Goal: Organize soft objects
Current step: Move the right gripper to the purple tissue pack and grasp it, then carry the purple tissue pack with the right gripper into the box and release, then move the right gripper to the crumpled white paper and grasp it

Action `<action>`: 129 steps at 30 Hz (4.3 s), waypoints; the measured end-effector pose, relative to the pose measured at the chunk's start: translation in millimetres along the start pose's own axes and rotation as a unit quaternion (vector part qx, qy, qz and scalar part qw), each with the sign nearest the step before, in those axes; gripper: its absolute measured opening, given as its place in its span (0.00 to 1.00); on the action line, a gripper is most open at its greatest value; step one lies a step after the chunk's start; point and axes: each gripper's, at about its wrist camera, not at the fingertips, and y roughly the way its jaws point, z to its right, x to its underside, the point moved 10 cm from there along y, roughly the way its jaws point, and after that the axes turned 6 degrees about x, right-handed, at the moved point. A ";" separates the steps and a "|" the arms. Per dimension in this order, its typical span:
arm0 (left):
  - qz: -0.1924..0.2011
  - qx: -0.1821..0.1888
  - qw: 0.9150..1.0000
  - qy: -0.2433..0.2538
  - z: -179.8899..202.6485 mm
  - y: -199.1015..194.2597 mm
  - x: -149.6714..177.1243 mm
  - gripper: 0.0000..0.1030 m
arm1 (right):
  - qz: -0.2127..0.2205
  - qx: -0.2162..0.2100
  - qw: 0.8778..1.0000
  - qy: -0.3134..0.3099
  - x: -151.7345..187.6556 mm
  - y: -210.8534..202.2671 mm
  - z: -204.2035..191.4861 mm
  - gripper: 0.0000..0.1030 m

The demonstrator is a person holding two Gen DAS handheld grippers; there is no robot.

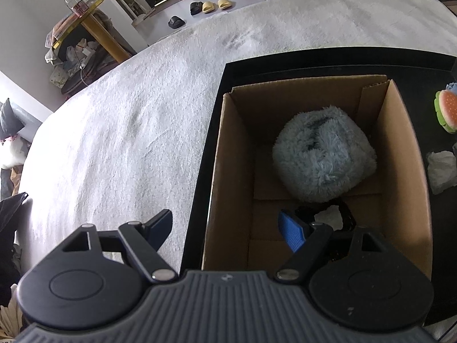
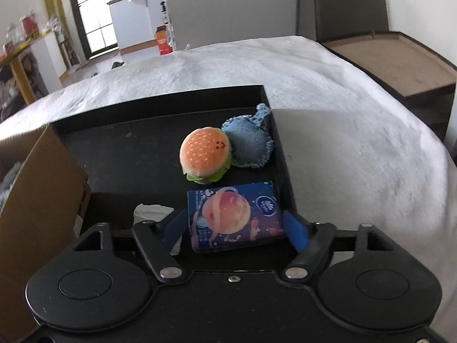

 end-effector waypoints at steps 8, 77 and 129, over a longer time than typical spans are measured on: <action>-0.003 0.002 1.000 -0.002 -1.5 5.4 -1.1 0.77 | 0.008 0.012 0.999 -0.033 1.7 7.7 -8.3 0.81; 0.058 0.126 0.987 -0.085 -63.4 -32.0 46.1 0.75 | 0.073 -0.085 0.987 -0.112 -41.8 -145.6 -113.7 0.70; 0.034 0.218 0.965 -0.141 -58.8 -2.4 55.2 0.37 | -0.008 -0.142 0.985 -0.098 -15.4 -129.8 -204.6 0.74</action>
